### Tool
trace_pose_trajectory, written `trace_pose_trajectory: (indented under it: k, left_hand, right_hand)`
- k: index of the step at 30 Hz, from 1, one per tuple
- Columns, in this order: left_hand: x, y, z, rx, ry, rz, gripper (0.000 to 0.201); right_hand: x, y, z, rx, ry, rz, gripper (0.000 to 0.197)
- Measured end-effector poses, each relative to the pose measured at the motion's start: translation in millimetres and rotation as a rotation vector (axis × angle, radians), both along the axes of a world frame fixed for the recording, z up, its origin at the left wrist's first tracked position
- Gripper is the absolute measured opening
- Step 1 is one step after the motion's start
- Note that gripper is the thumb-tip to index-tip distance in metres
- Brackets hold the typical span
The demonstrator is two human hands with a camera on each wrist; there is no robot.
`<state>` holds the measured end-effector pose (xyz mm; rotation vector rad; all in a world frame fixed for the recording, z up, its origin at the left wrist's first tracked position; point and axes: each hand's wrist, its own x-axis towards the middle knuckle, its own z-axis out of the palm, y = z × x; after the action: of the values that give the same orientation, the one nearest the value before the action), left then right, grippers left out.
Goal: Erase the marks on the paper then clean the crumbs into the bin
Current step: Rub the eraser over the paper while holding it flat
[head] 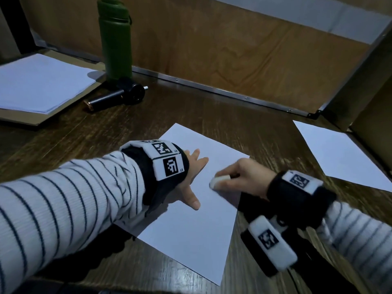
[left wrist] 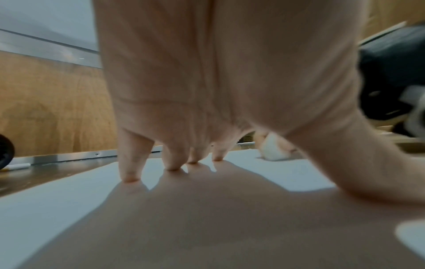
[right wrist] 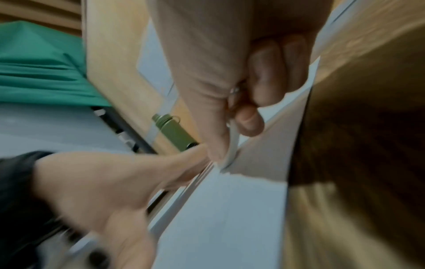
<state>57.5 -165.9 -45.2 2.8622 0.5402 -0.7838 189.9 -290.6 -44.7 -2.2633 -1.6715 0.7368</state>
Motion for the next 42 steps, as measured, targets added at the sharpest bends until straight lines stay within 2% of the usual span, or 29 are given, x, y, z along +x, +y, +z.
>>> trace_pose_trajectory:
  k: [3, 5, 7, 9, 11, 16, 18, 20, 22, 24, 26, 28, 30, 33, 36, 39, 42]
  left_hand:
    - [0, 0, 2, 0.001, 0.013, -0.002, 0.127]
    - [0, 0, 0, -0.011, 0.004, 0.003, 0.126]
    - [-1, 0, -1, -0.019, -0.007, 0.011, 0.126]
    - [0, 0, -1, -0.016, 0.000, 0.015, 0.127]
    - [2, 0, -1, -0.004, 0.022, 0.015, 0.128]
    - [3, 1, -1, -0.002, 0.025, -0.002, 0.132]
    - [2, 1, -2, -0.008, 0.024, 0.001, 0.132]
    - [2, 1, -2, -0.021, 0.024, 0.010, 0.131]
    - [2, 1, -2, -0.019, 0.028, 0.014, 0.131]
    - [1, 0, -1, -0.014, 0.026, 0.010, 0.131]
    - [0, 0, 0, -0.019, 0.013, 0.003, 0.131]
    - [-1, 1, 0, -0.029, 0.004, -0.003, 0.131]
    - [-3, 2, 0, -0.042, 0.008, -0.003, 0.131]
    - [-6, 2, 4, -0.044, 0.019, -0.011, 0.127]
    - [-6, 3, 11, -0.010, 0.060, -0.038, 0.123]
    - [-7, 5, 14, 0.007, 0.095, -0.040, 0.120]
    - [-9, 6, 11, -0.012, 0.080, -0.042, 0.120]
  right_hand:
    - [11, 13, -3, 0.142, -0.120, -0.140, 0.019]
    - [5, 7, -4, 0.186, -0.113, -0.150, 0.019]
    - [-7, -8, -3, 0.108, 0.004, -0.040, 0.017]
    - [-17, -22, -2, -0.057, 0.146, 0.086, 0.018]
    - [-16, -23, 0, -0.116, 0.194, 0.092, 0.017]
    - [6, 9, 0, 0.115, -0.073, -0.131, 0.019]
    - [5, 6, -1, 0.161, -0.050, -0.147, 0.017]
    - [-3, -7, 0, 0.080, 0.046, -0.058, 0.015]
    - [-12, -21, 2, -0.088, 0.178, 0.042, 0.014]
    - [-13, -26, 5, -0.181, 0.253, 0.073, 0.014]
    - [-11, -19, 6, -0.104, 0.228, 0.018, 0.011]
    - [-3, -6, 4, 0.112, 0.171, -0.144, 0.011]
    - [12, 2, 3, 0.266, 0.164, -0.298, 0.021]
    - [25, 5, 0, 0.167, 0.064, -0.269, 0.023]
    - [16, 1, -5, 0.060, 0.067, -0.239, 0.024]
    - [6, 1, -13, 0.056, 0.077, -0.247, 0.015]
    - [-5, 2, -14, 0.097, 0.100, -0.303, 0.014]
